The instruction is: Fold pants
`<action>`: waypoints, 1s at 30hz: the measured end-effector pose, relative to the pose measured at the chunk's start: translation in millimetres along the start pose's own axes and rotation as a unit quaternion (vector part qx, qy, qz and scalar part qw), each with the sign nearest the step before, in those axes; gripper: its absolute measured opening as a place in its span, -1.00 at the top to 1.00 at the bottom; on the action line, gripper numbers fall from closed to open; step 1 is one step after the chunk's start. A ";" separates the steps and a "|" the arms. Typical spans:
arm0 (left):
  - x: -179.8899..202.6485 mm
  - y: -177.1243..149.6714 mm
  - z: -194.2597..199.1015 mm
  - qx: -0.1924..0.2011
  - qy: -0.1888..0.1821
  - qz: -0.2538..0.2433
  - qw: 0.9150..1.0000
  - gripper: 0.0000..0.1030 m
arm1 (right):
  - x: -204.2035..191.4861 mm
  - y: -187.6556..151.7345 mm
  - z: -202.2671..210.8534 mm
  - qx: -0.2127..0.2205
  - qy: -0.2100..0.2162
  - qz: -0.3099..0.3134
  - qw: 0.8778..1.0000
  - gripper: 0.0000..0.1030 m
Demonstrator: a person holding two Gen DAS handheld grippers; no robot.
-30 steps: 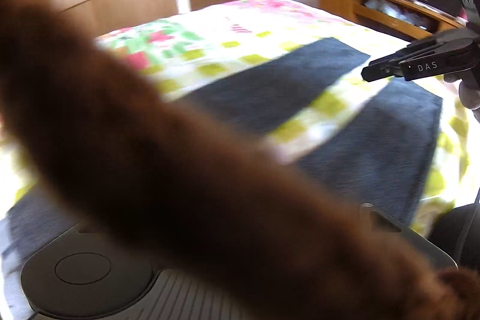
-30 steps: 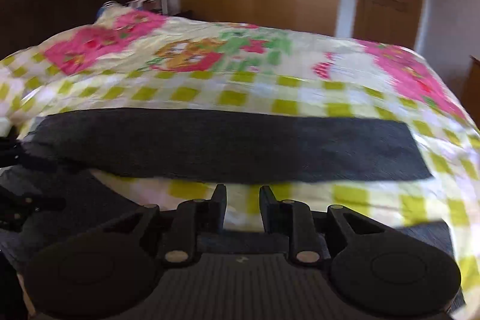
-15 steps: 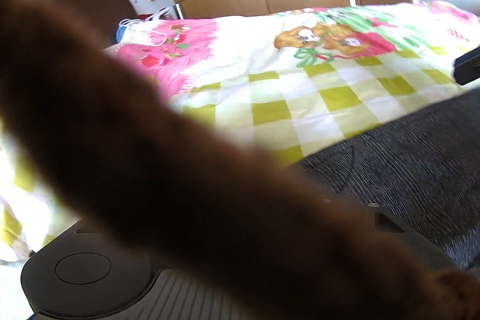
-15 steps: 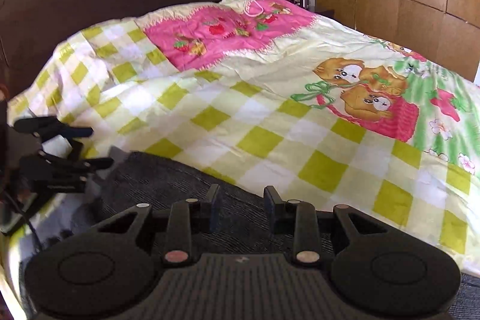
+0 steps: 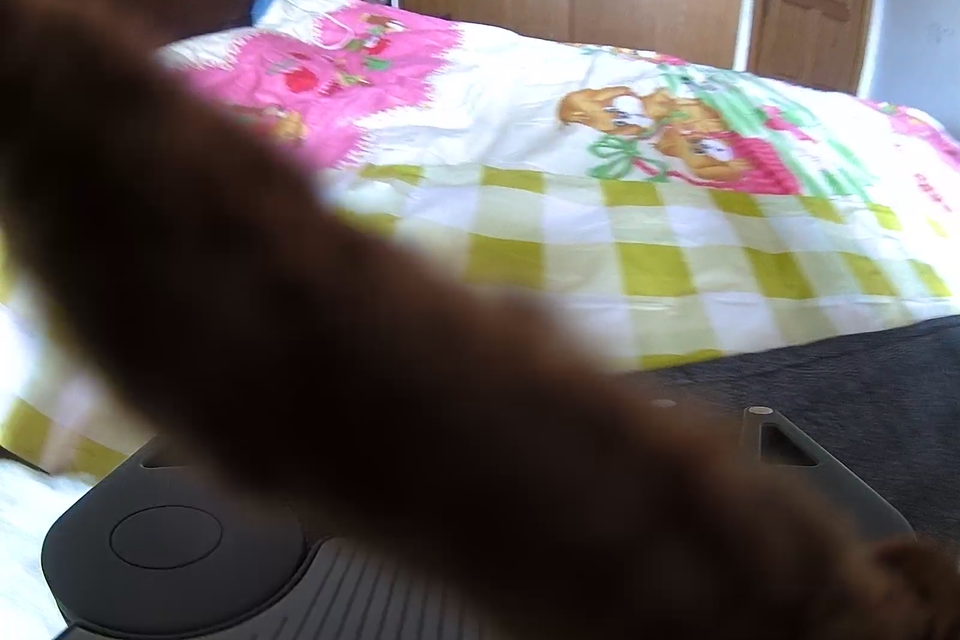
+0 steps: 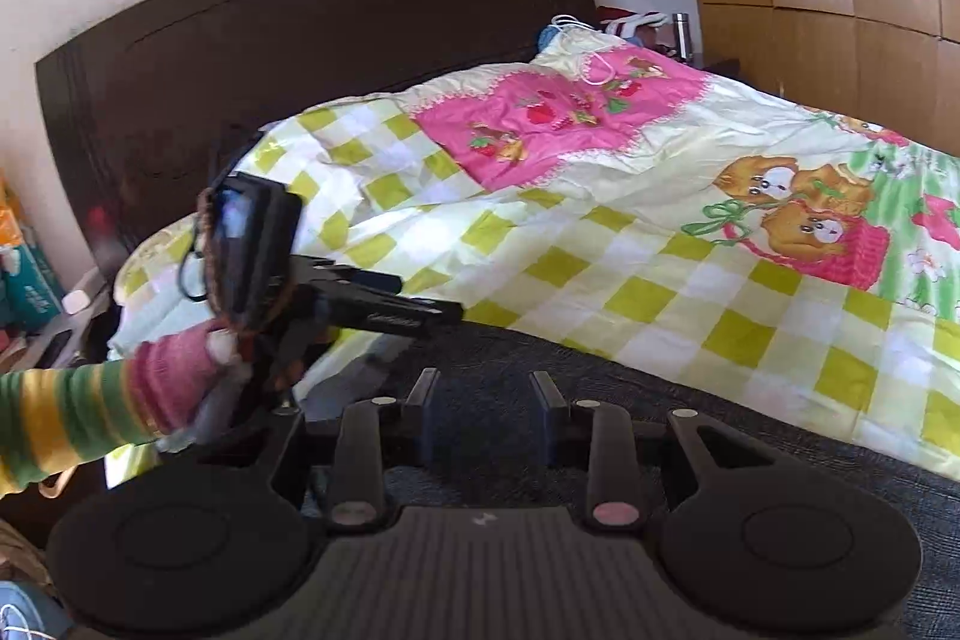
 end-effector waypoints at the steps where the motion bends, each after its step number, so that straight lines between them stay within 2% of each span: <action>1: -3.1 2.6 -3.7 0.002 0.017 0.000 1.000 -0.52 | -6.3 -0.3 7.0 0.006 0.005 0.009 1.000 0.13; 2: -6.4 5.3 -7.5 0.008 0.051 -0.006 0.999 -0.52 | -11.2 0.8 11.6 0.009 0.015 0.015 1.000 0.13; 4: -9.5 9.1 -13.7 0.022 0.128 -0.041 0.991 -0.56 | -19.9 5.7 22.6 0.022 0.040 0.015 0.999 0.13; 5: -9.5 9.5 -18.2 0.022 0.148 -0.063 0.987 -0.55 | -21.6 9.4 26.5 0.031 0.040 0.021 0.999 0.14; 7: -0.9 5.5 -24.8 0.013 0.118 -0.104 0.987 -0.56 | -16.6 16.5 26.2 0.040 0.007 0.044 0.998 0.14; 9: 9.2 0.9 -30.7 0.000 0.062 -0.126 0.990 -0.56 | 4.6 21.2 8.2 0.018 -0.032 0.061 0.998 0.13; 11: 20.8 -0.6 -38.7 -0.020 0.000 -0.149 0.989 -0.57 | 32.8 22.2 -21.2 -0.027 -0.045 0.063 0.997 0.13; 13: 25.7 4.0 -47.5 -0.032 -0.029 -0.158 0.986 -0.57 | 66.5 20.1 -55.1 -0.067 -0.086 0.075 0.991 0.12; 14: 26.8 5.6 -52.5 -0.047 -0.050 -0.162 0.984 -0.57 | 78.7 18.1 -70.6 -0.088 -0.091 0.085 0.988 0.11; 15: 25.9 6.9 -57.8 -0.057 -0.064 -0.163 0.983 -0.61 | 91.0 13.9 -89.5 -0.126 -0.086 0.093 0.984 0.09; 19: 19.0 7.1 -68.8 -0.083 -0.086 -0.187 0.975 -0.73 | 113.3 3.3 -138.9 -0.185 -0.096 0.137 0.968 0.06; 24: 15.0 1.5 -61.4 -0.094 -0.099 -0.224 0.965 -0.71 | 114.3 -11.1 -170.8 -0.235 -0.079 0.173 0.953 -0.05; 26: 9.5 0.1 -62.2 -0.105 -0.108 -0.224 0.963 -0.72 | 114.8 -11.8 -176.6 -0.239 -0.082 0.184 0.950 -0.11; 30: 1.7 -3.0 -69.5 -0.136 -0.122 -0.214 0.959 -0.73 | 117.2 -4.0 -180.7 -0.240 -0.083 0.174 0.952 -0.13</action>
Point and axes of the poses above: each gripper's, at about its wrist camera, not at the fingertips, and z roughly against the way its jaws point, x to its right, y to its top, the point moved 8 cm from there along -z, roughly the way its jaws point, and after that the axes turned 8 degrees about -x, right-handed, at the moved point
